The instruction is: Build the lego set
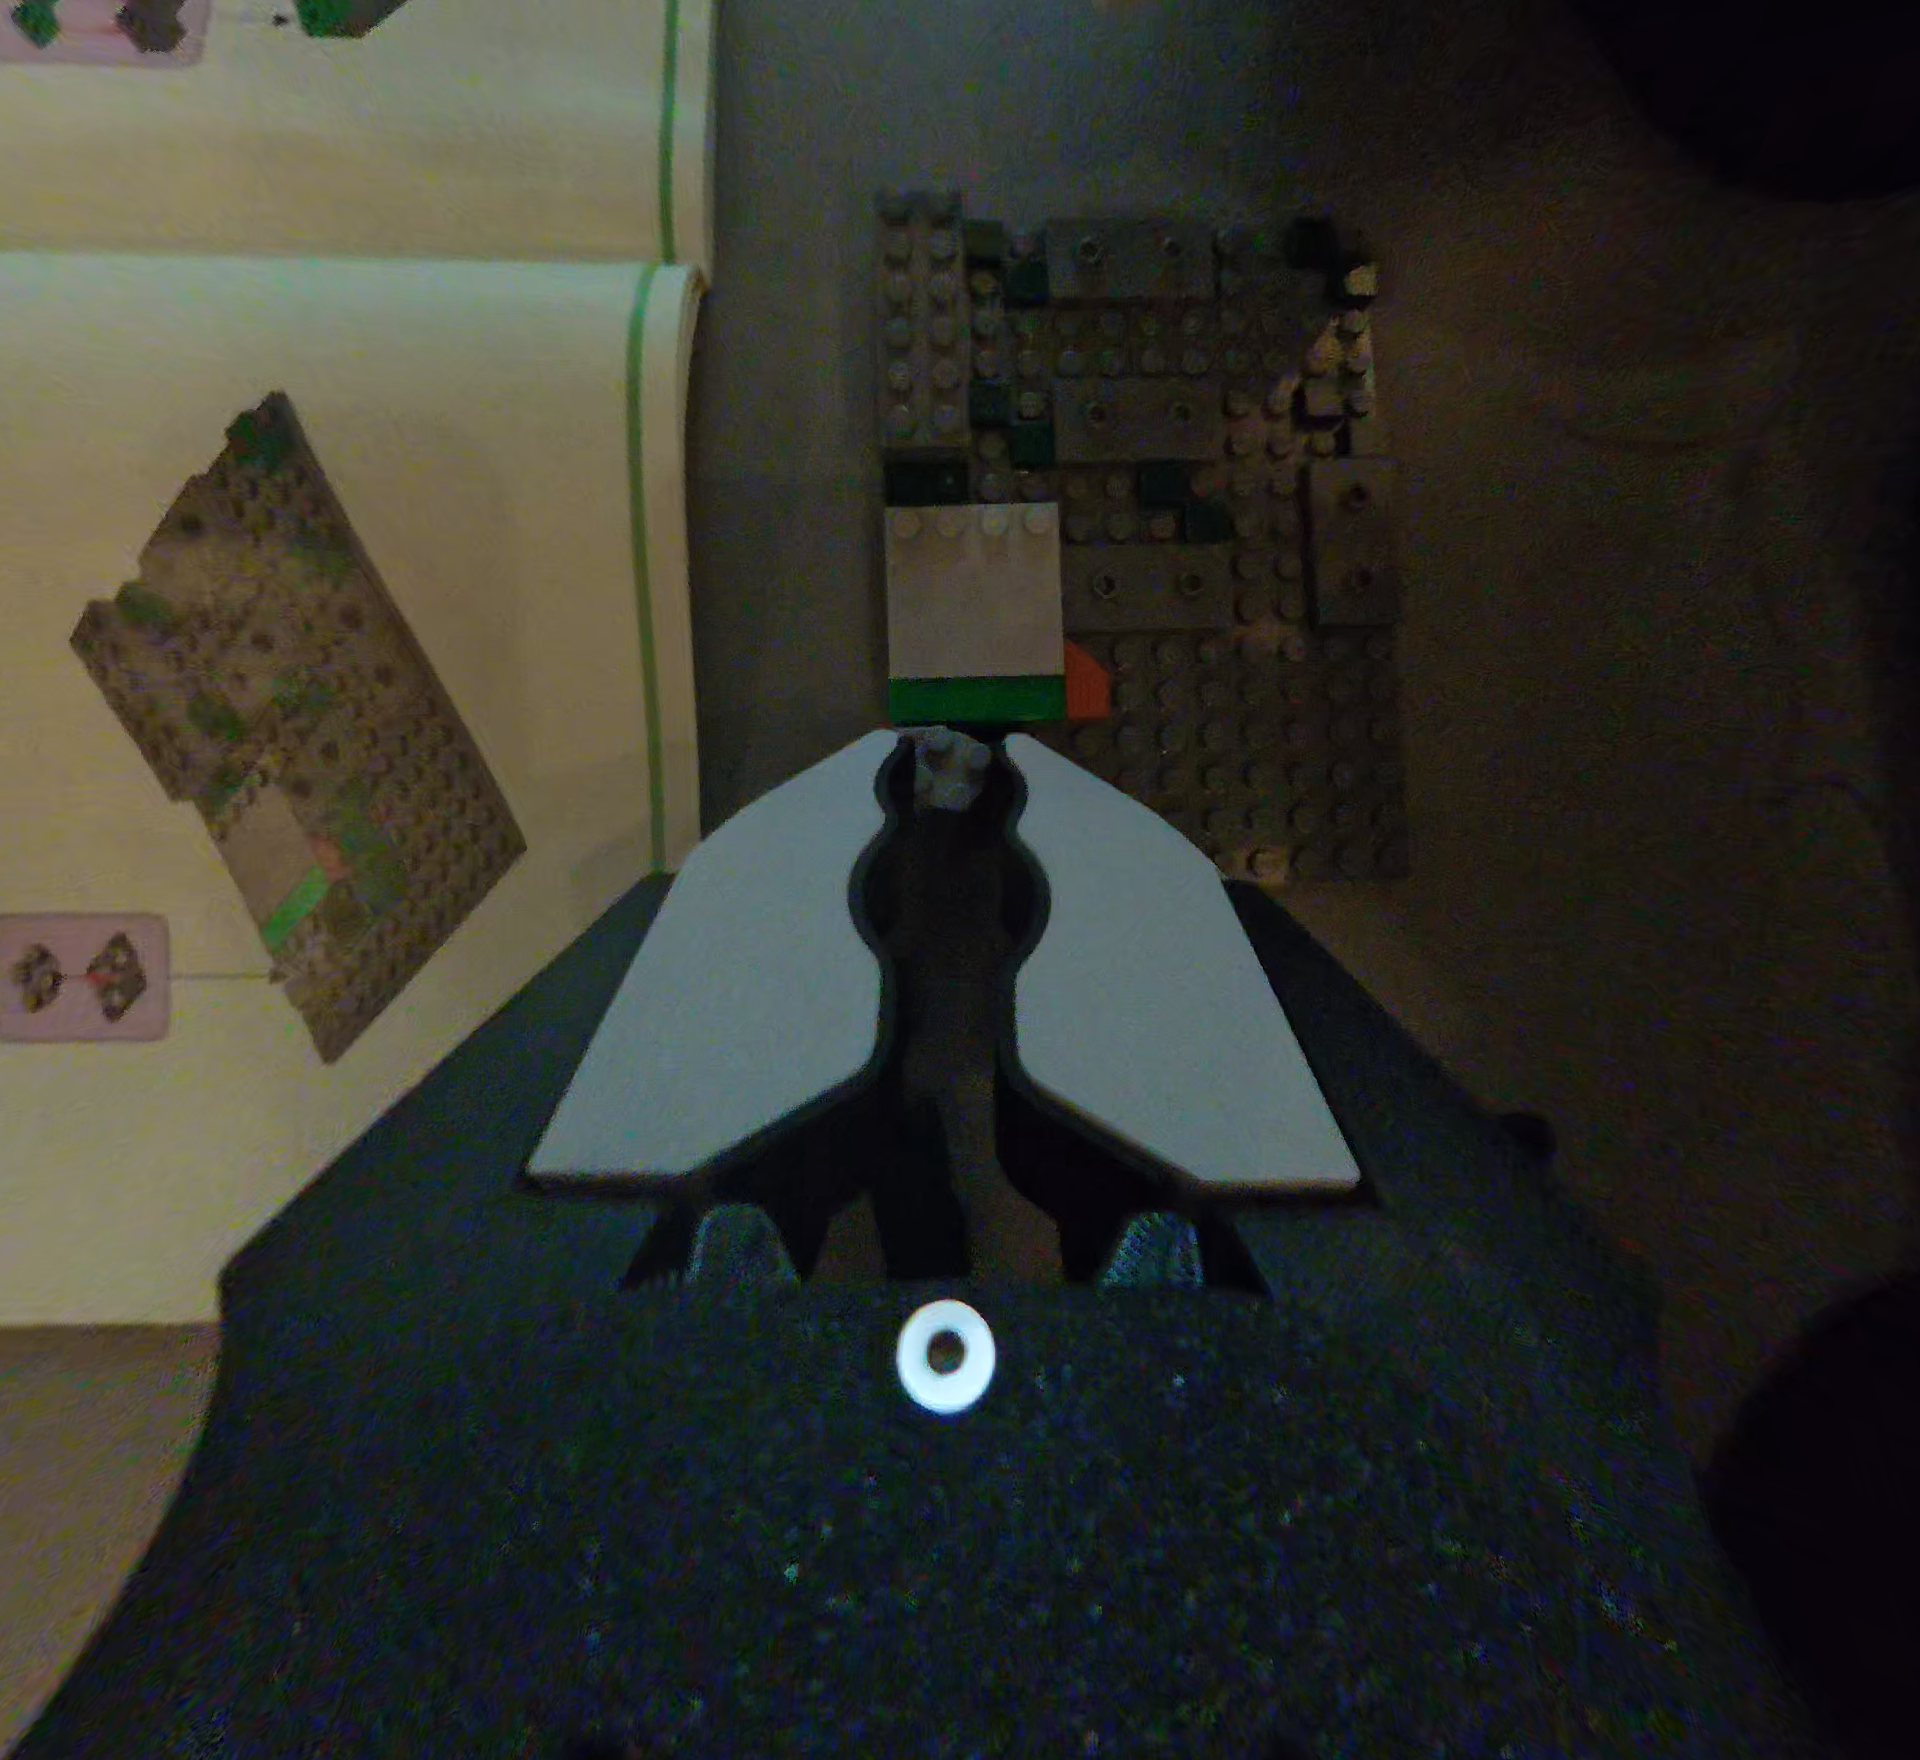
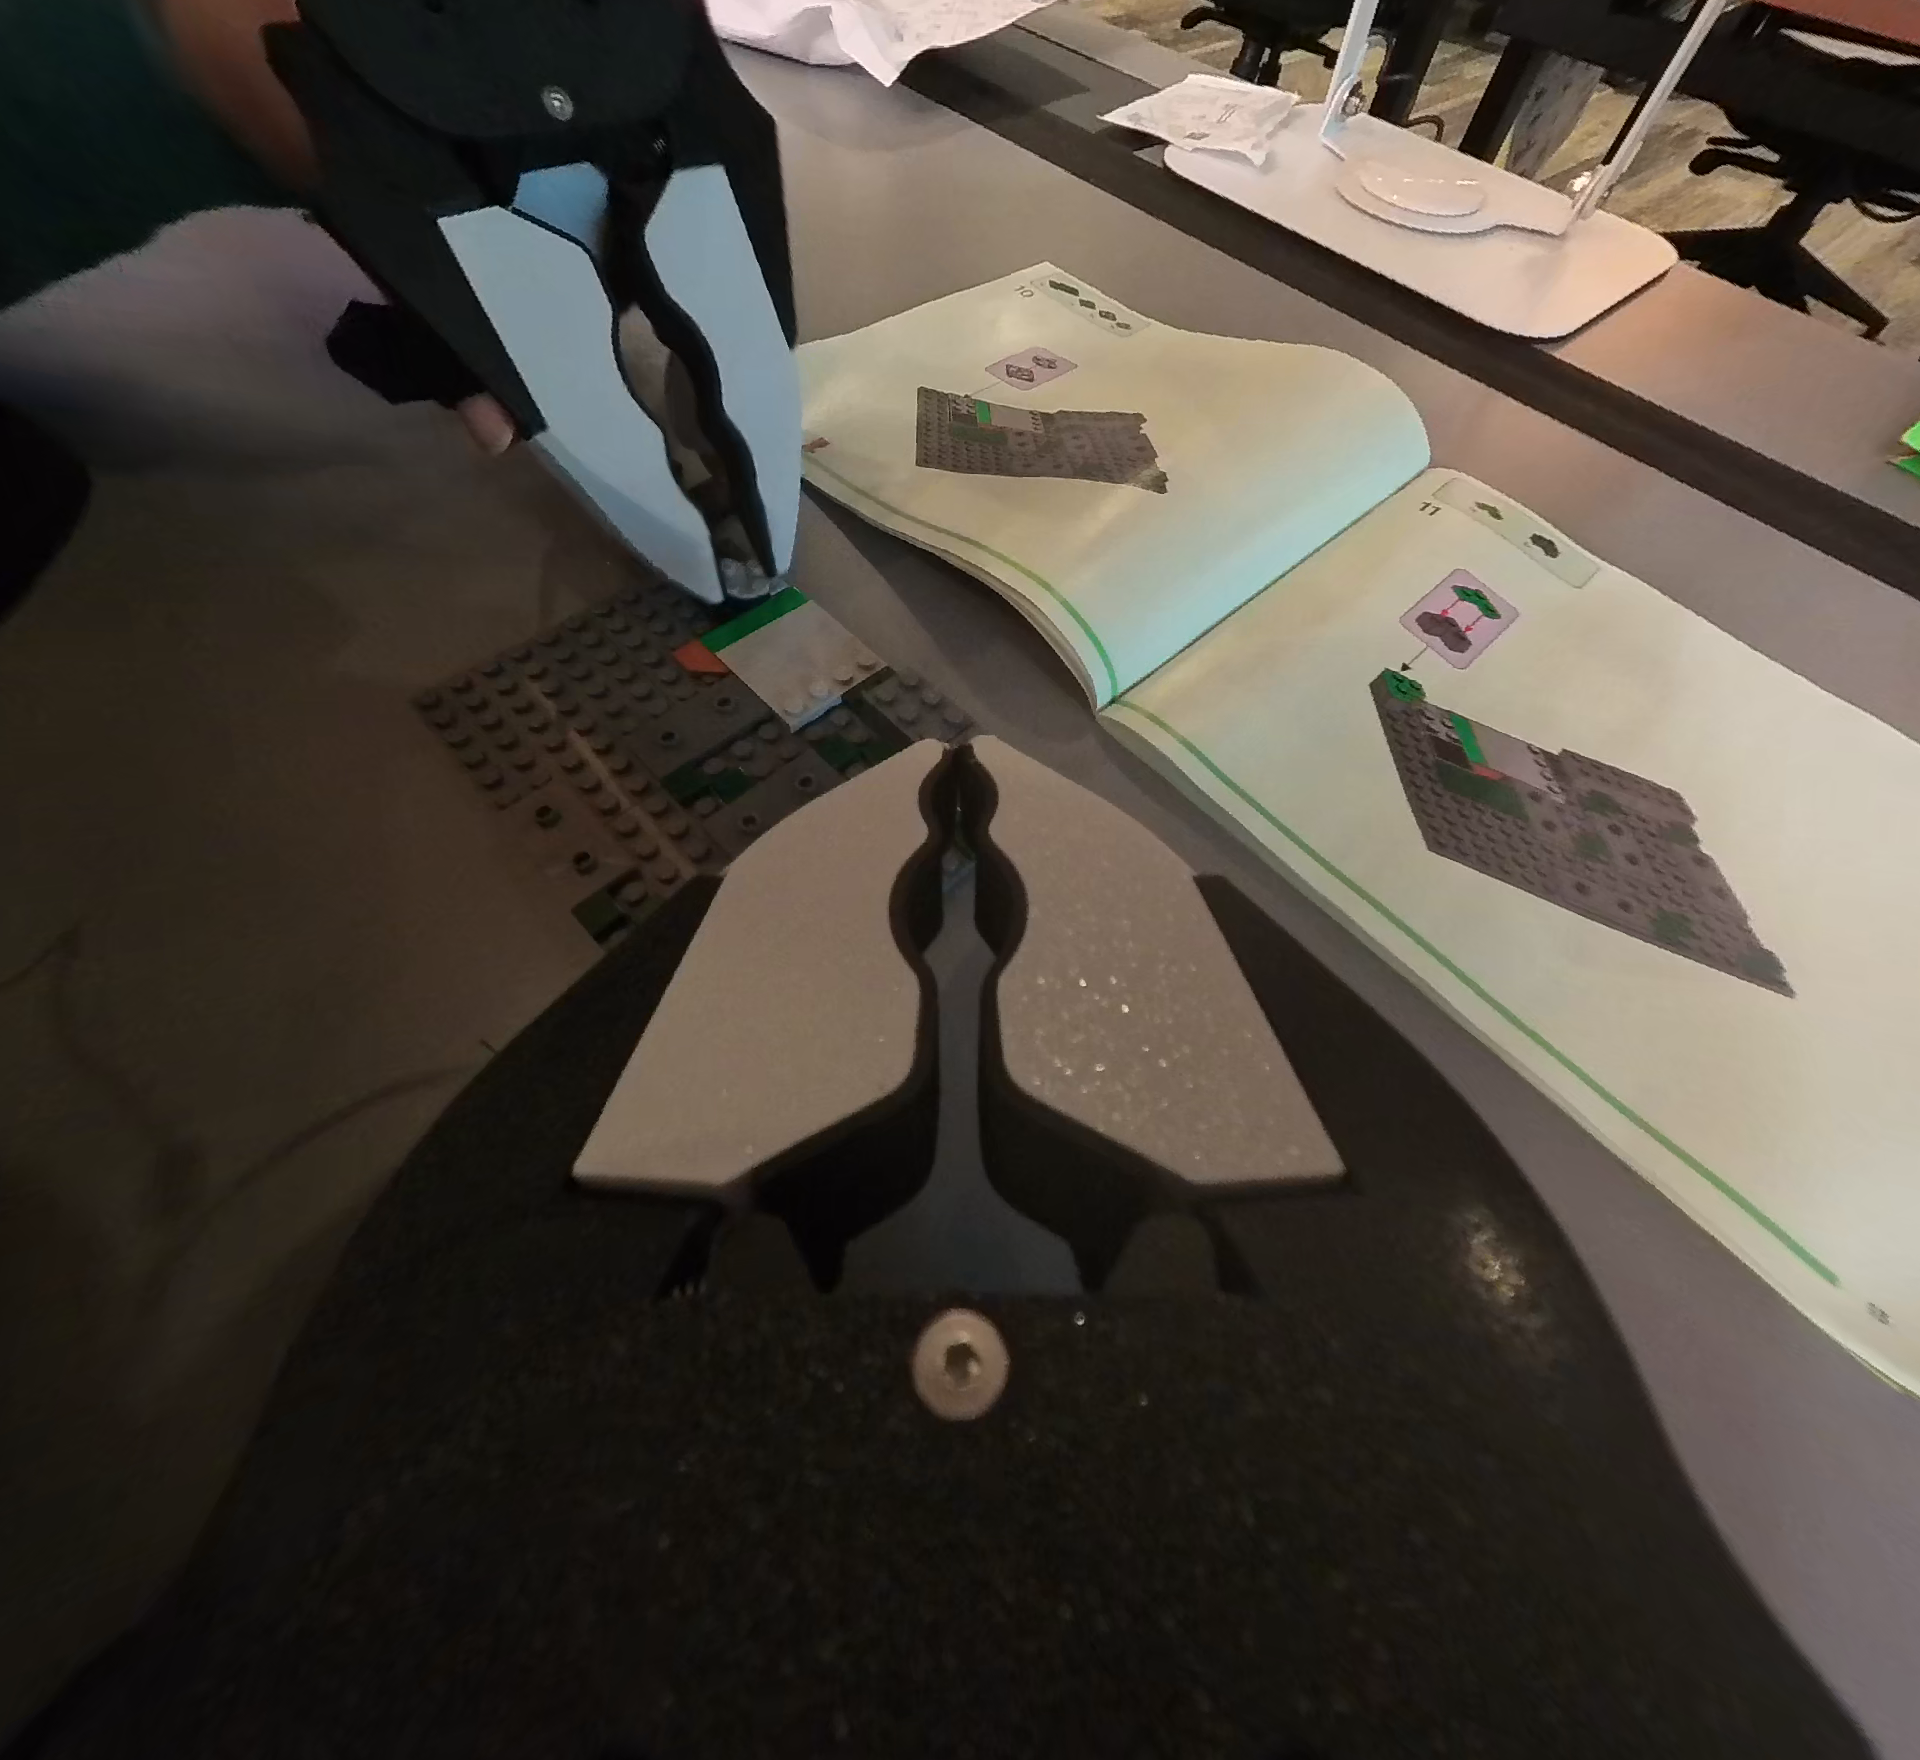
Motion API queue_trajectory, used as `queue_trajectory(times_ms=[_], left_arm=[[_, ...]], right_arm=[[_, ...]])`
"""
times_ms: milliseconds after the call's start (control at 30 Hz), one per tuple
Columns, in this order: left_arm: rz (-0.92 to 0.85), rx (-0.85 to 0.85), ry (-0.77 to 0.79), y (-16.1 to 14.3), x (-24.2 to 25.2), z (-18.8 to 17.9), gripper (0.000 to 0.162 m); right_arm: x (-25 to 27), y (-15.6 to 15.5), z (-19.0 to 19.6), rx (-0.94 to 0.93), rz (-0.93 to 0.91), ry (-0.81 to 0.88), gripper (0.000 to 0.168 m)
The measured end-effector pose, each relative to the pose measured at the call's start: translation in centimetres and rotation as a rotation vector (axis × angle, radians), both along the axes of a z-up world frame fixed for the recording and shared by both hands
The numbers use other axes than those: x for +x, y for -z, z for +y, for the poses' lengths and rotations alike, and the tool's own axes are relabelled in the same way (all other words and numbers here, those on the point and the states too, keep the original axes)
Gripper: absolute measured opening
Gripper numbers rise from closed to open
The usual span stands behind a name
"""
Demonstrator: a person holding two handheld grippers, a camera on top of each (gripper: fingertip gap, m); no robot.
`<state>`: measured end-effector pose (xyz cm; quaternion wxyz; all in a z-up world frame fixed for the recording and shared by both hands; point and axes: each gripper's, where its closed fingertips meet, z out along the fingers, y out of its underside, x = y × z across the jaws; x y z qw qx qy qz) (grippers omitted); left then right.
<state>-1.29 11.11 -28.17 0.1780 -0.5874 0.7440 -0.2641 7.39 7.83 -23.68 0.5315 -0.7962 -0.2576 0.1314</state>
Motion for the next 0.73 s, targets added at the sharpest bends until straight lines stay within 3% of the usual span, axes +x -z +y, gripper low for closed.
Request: queue_trajectory(times_ms=[33,467,733], left_arm=[[0.006,0.008,-0.021,0.0,0.0,0.0,0.014],[-0.014,-0.010,-0.277,-1.2,-1.9,0.7,0.012],[-0.042,-0.025,-0.239,-1.0,-2.0,-0.3,0.014]], right_arm=[[0.0,0.0,0.0,0.001,0.000,0.000,0.000],[0.3,-0.5,-0.3,0.010,0.015,0.005,0.000],[0.2,-0.6,-0.4,0.013,0.017,0.000,0.000]])
